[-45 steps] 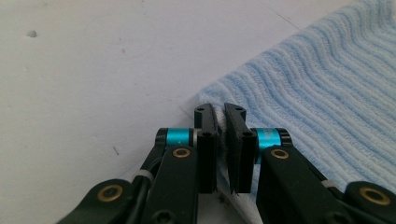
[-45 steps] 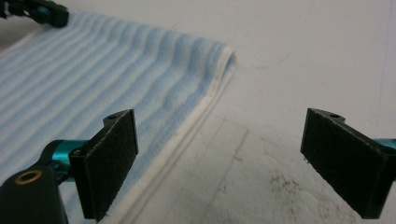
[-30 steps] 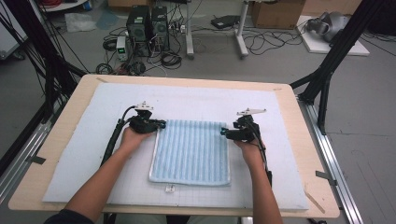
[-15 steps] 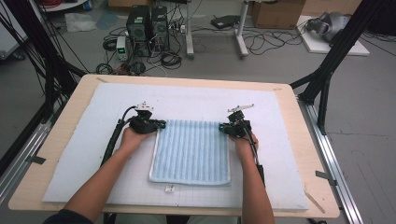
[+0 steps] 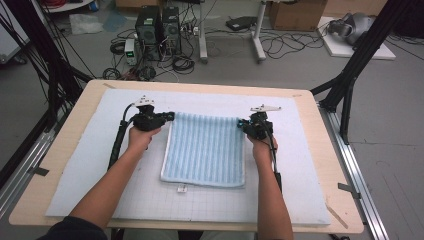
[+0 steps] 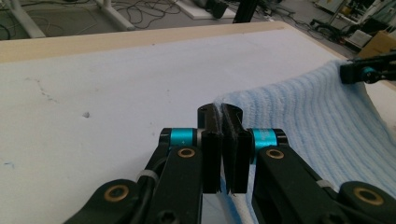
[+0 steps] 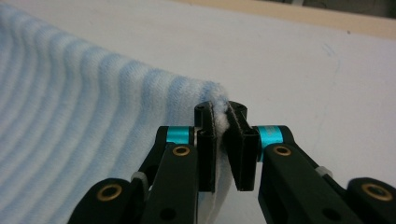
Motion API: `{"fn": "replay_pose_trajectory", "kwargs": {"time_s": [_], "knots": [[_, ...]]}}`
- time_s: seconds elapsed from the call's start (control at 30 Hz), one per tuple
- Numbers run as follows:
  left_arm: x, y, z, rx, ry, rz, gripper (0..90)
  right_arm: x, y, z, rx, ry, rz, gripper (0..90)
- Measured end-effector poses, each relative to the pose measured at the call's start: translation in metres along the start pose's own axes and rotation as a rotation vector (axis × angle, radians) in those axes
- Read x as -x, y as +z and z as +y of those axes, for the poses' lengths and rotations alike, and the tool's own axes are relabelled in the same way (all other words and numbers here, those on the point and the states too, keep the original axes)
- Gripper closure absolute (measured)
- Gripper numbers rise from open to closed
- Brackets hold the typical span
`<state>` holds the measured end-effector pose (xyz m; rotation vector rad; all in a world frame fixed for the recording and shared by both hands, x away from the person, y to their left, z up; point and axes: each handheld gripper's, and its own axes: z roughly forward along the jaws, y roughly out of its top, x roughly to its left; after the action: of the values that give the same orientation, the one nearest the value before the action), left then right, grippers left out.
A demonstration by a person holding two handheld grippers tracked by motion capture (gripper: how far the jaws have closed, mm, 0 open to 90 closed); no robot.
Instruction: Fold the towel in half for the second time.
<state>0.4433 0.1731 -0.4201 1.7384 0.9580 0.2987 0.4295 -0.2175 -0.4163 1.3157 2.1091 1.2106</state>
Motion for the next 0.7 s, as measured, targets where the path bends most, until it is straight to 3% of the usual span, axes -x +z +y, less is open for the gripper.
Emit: {"fn": "replay_pose_trajectory", "kwargs": {"time_s": [0.07, 0.17, 0.4, 0.5, 0.57, 0.7], "knots": [[-0.001, -0.004, -0.002, -0.015, -0.011, -0.018, 86.4, -0.003, -0.003, 0.000, -0.001, -0.015, 0.014, 82.7], [0.002, -0.013, -0.007, 0.023, -0.015, -0.045, 86.6, -0.008, -0.010, -0.002, 0.013, -0.034, 0.035, 82.6], [0.014, -0.037, -0.022, 0.035, 0.017, -0.123, 86.6, -0.017, -0.033, -0.014, 0.043, -0.048, 0.095, 82.6], [0.020, -0.048, -0.029, 0.027, 0.033, -0.141, 86.6, -0.023, -0.041, -0.019, 0.017, -0.064, 0.113, 82.5], [0.024, -0.054, -0.034, 0.037, 0.044, -0.151, 86.6, -0.029, -0.047, -0.023, 0.033, -0.092, 0.112, 82.5], [0.032, -0.066, -0.045, 0.037, 0.057, -0.172, 86.5, -0.035, -0.057, -0.033, 0.029, -0.086, 0.133, 82.4]]}}
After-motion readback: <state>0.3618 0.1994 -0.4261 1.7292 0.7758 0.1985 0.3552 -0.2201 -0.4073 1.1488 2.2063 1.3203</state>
